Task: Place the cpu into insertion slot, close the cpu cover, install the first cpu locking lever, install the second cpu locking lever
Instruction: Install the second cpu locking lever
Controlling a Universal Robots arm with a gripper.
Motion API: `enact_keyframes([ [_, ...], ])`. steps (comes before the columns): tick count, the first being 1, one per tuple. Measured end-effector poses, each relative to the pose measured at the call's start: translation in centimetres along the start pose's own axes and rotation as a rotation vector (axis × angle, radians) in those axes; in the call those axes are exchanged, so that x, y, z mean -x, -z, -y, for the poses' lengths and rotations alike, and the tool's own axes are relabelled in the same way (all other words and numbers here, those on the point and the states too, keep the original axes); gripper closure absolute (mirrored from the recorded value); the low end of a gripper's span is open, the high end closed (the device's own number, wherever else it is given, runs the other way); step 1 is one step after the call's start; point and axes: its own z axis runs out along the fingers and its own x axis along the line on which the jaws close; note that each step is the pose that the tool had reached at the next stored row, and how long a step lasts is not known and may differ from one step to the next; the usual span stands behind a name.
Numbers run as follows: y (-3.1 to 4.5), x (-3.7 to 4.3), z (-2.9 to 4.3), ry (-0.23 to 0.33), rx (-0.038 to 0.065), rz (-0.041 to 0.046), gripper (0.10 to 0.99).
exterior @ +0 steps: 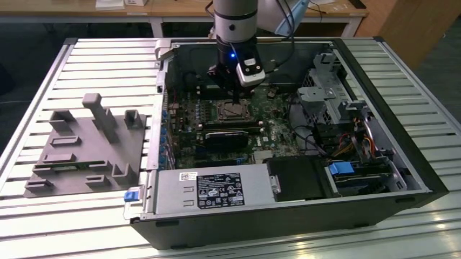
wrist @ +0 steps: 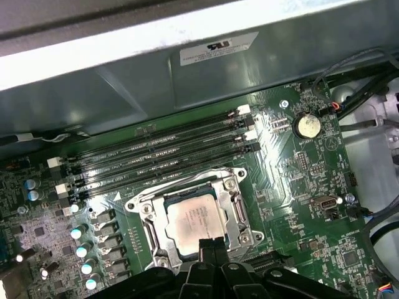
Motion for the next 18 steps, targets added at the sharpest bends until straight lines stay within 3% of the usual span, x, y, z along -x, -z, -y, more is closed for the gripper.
enact_keyframes([
  [9, -0.01, 0.18, 0.58, 0.0, 0.0, 0.0, 0.984],
  [18, -0.01, 0.52, 1.68, 0.0, 0.0, 0.0, 0.984],
])
